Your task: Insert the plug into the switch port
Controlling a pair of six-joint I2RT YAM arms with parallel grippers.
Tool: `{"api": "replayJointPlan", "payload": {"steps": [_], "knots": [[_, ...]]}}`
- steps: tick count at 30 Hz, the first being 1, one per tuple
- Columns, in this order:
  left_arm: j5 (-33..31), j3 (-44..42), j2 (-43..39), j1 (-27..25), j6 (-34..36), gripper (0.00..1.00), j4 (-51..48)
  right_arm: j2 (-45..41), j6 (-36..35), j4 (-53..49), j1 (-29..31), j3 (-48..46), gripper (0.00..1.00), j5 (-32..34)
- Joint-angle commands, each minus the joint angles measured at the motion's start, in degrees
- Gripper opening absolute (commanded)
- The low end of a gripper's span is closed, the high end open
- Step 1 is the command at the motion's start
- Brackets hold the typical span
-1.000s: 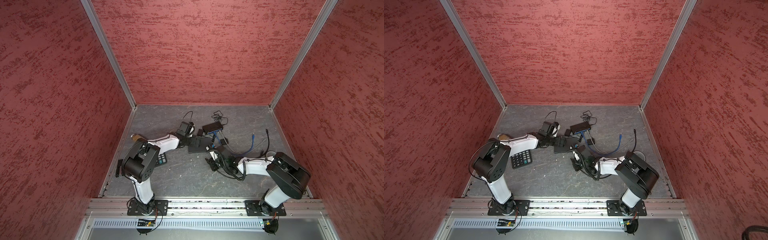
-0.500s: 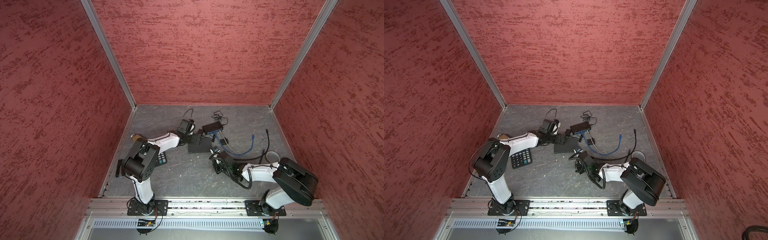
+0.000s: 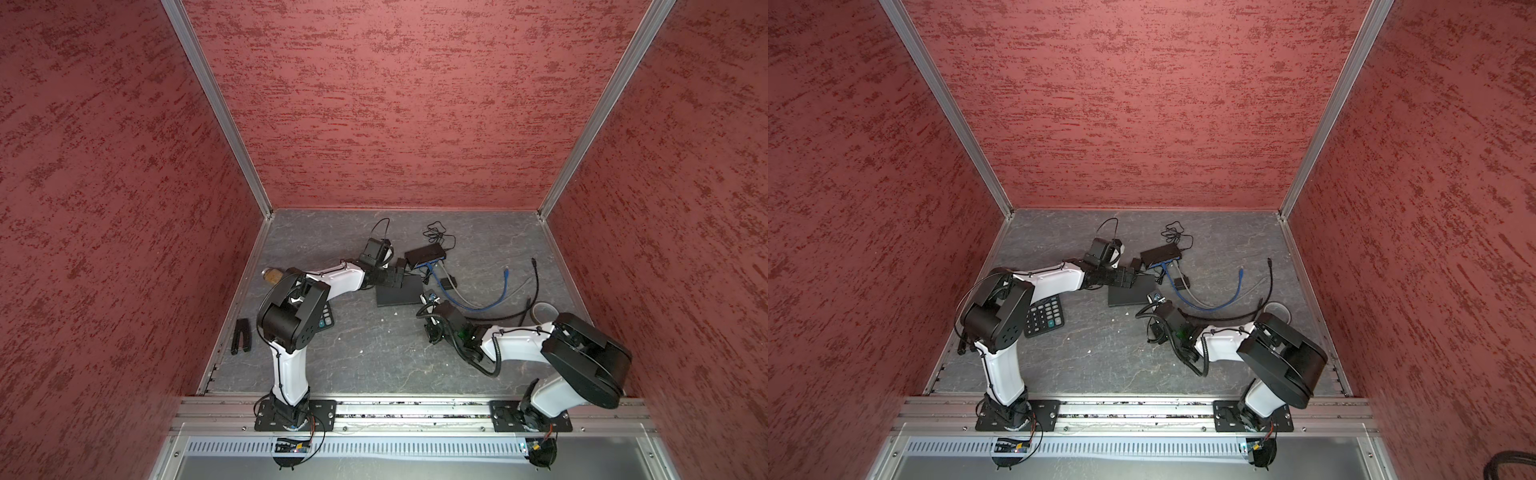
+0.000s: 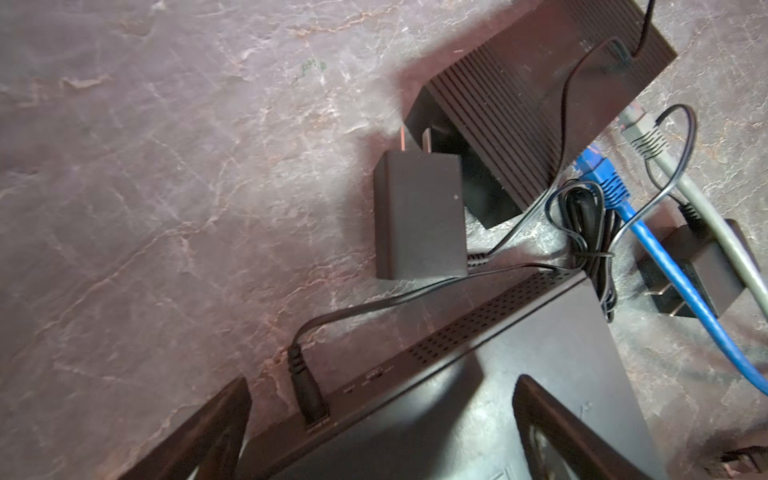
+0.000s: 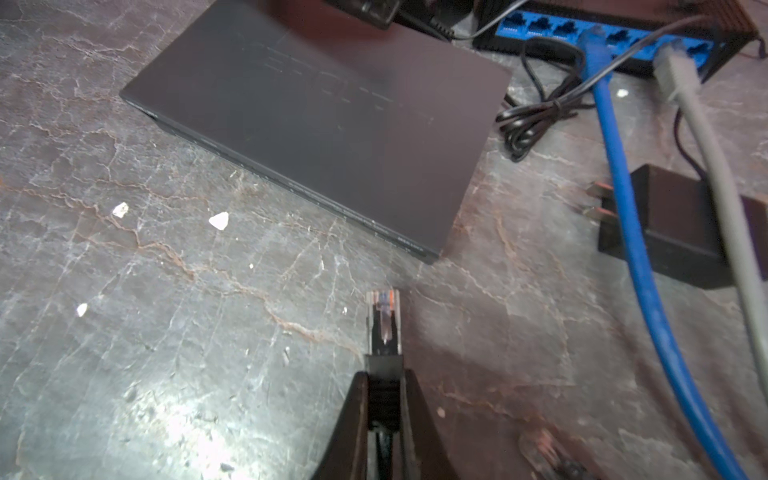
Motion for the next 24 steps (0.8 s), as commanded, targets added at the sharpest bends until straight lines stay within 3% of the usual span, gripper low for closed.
{"api": "replayJointPlan", "payload": {"steps": [1,16,24], "knots": [[1.33,-2.14,-0.8,-0.82,-1.34,0.99,-0.64,0.65,-0.47,-0.04,0.38,2.18,0.05,1.46],[2.15,-5.92,-2.23,-2.77,-3.75,0.98,-1.51,2.33,0.31,-0.75,0.36,2.71,0.05,-0.13],[-0.33,-3.71,-3.68,-2.84,-1.58,0.98,-1.84,2.0,0.8,-0.99,0.37,1.91,0.05,-0.05]]}}
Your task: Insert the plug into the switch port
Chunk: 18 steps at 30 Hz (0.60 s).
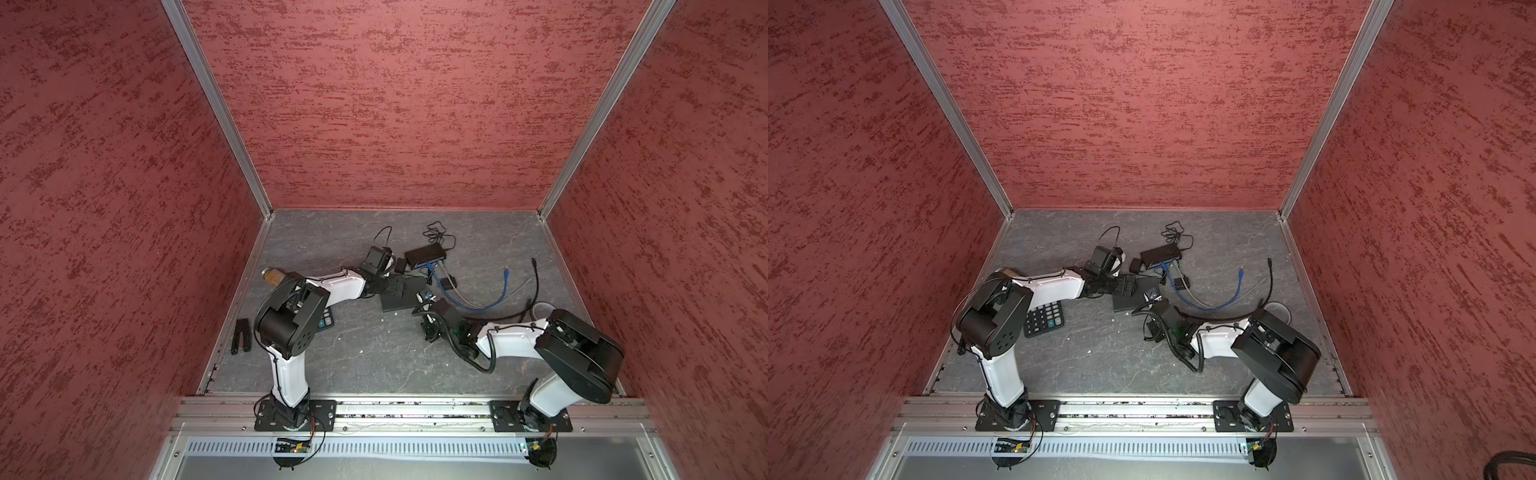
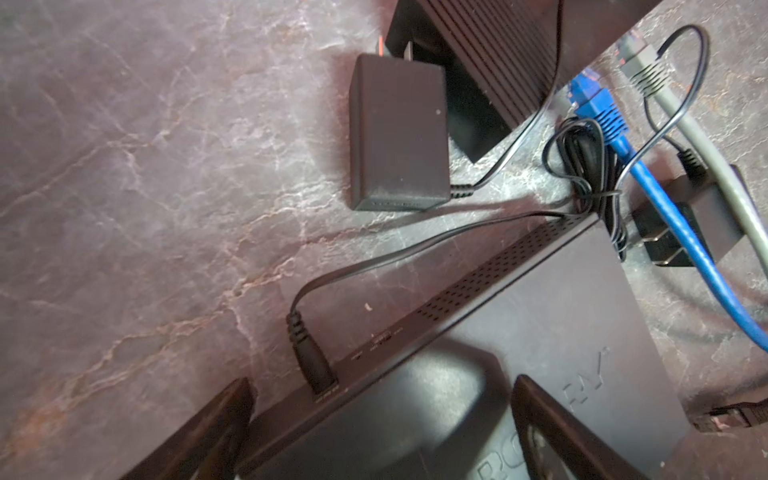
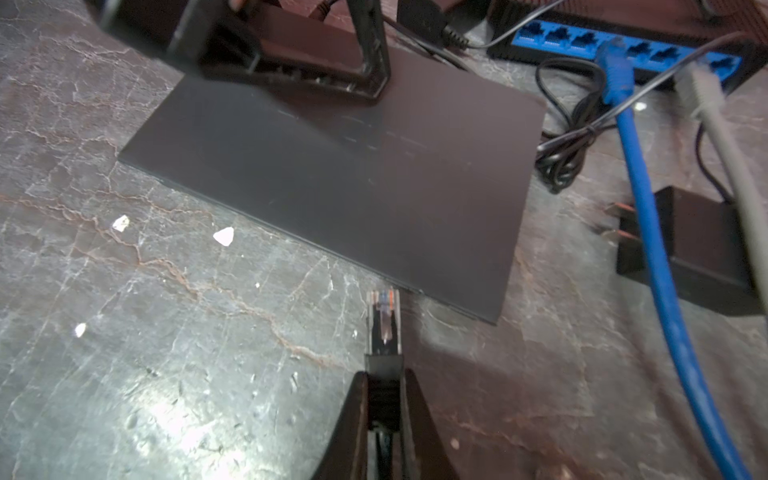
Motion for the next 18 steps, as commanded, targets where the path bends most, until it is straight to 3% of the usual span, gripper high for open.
{"api": "replayJointPlan", "payload": {"steps": [1,18], "knots": [[-0.46,1.33,-1.4,-0.73,1.27,0.98,-2.33,0.17,1.32,-0.28,0.32,-0.04,0.05,0.04],[-1.89,2.05,1.53,-3.78,5.69,0.98,7.57,0.62,3.46,1.11,0.33,-0.05,0.05,2.37]]}}
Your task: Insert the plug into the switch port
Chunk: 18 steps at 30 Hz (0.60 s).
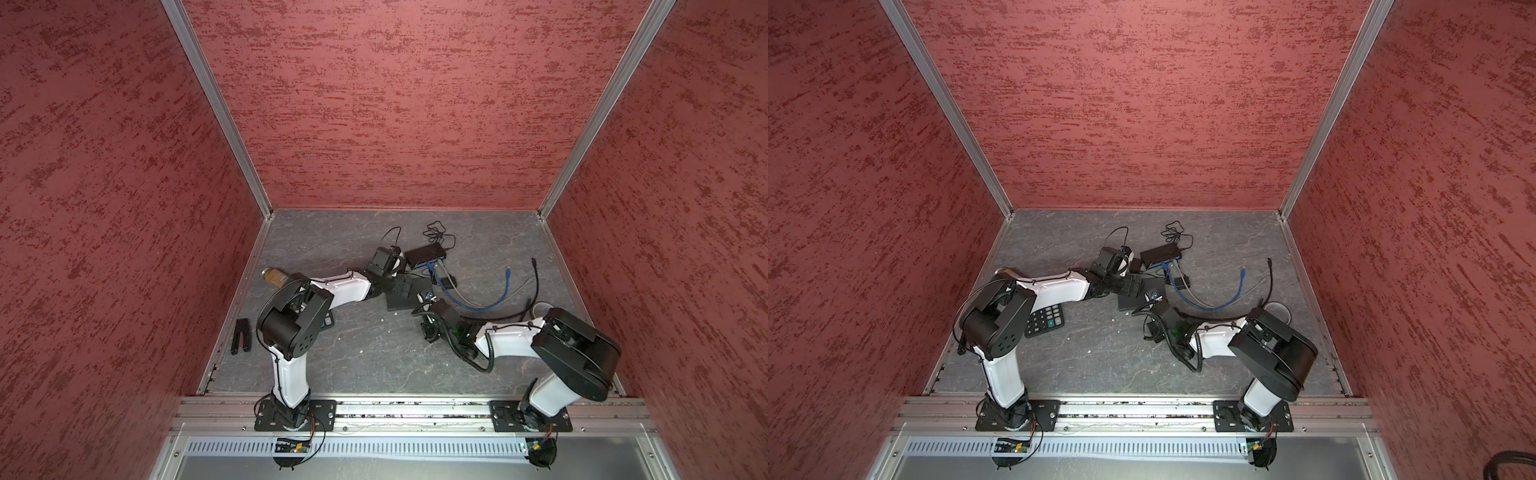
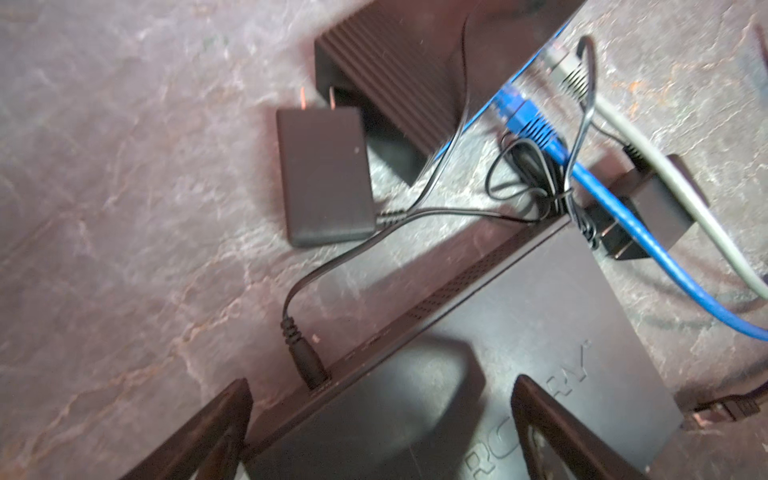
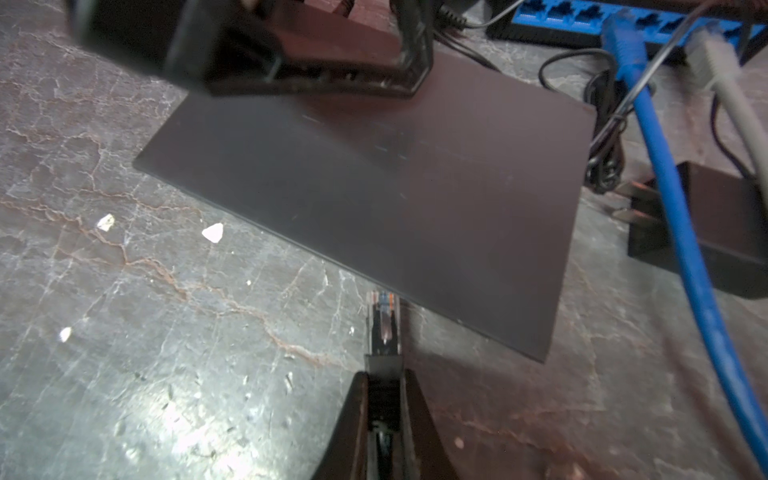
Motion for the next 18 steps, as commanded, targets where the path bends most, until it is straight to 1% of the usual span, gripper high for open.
{"api": "replayJointPlan", "payload": {"steps": [1,11,14,18], "knots": [[-0.5,1.08,0.95,-0.76,1.87,0.98,3.69,-0.84,1.63,0.58,0.32,-0.19,0.05,2.32],[-4.14,3.21,1.17,-0.5,5.67,0.98,1.93,-2.9,3.15,-0.82,0.31,-2.38,0.05,2.96],[-2.46,3.85,1.63,-0.59,6.74,0.98,2.92,-3.17,3.52,-0.47,0.35,-2.83,0.05,3.14],[-0.13,5.25,3.74,-2.16,7.63,0.98,4.05,-3.17,3.58,0.18,0.25,-2.35,0.05,3.32]]}}
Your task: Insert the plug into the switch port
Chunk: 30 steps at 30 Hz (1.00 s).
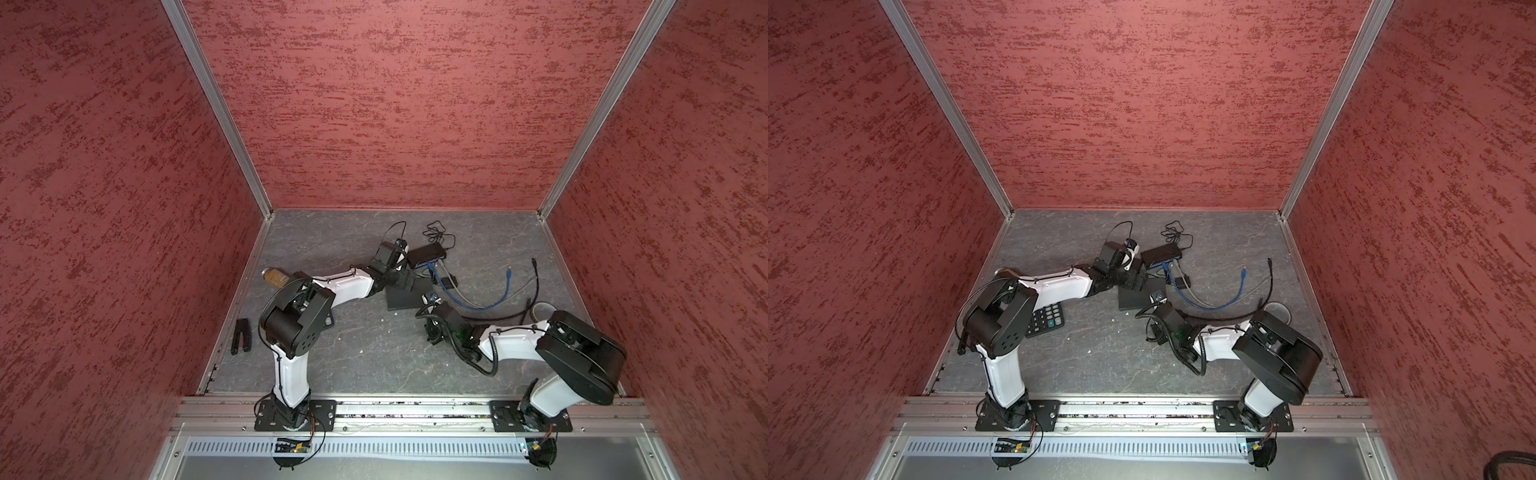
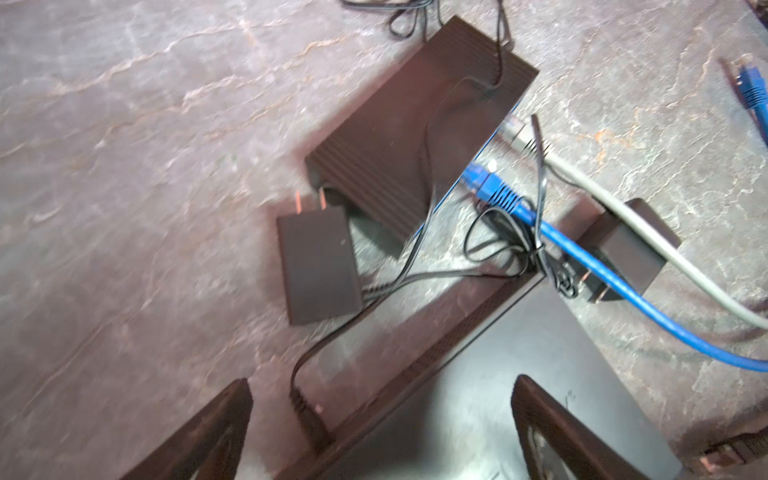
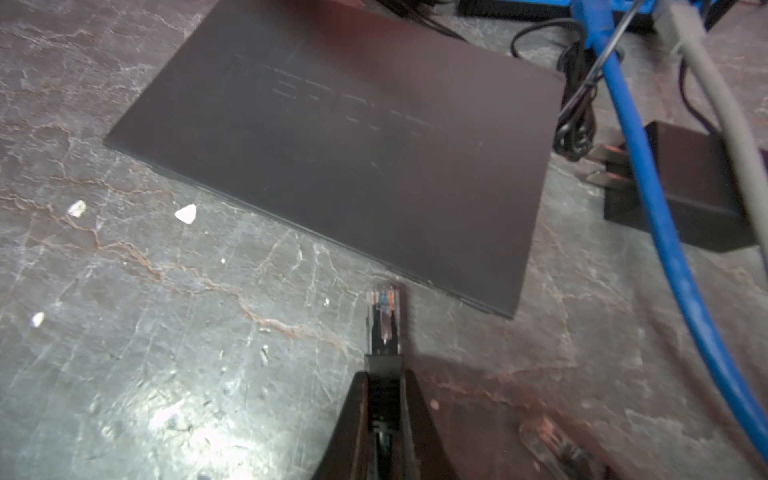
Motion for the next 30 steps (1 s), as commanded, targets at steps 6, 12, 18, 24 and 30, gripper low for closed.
{"api": "replayJointPlan", "payload": {"steps": [6,12,18,24,30], "knots": [[1.91,2.89,4.66,-3.27,1.9,0.98,1.02,-1.86,2.1,0.95,0.18,0.54,0.06,2.4],[0.89,2.8,5.47,-3.39,1.16,0.98,0.74,-3.04,2.35,1.76,-0.14,0.1,0.06,2.44],[0.96,2.61,6.0,-3.35,0.56,0.98,0.7,-1.78,2.41,1.76,-0.43,0.84,0.06,1.46],[1.17,2.28,6.17,-3.4,0.3,0.98,0.79,-0.26,2.79,3.05,-0.6,1.49,0.06,0.89],[1.32,2.22,6.1,-3.46,0.16,0.98,0.77,0.24,3.21,4.03,-0.69,1.95,0.06,1.42]]}}
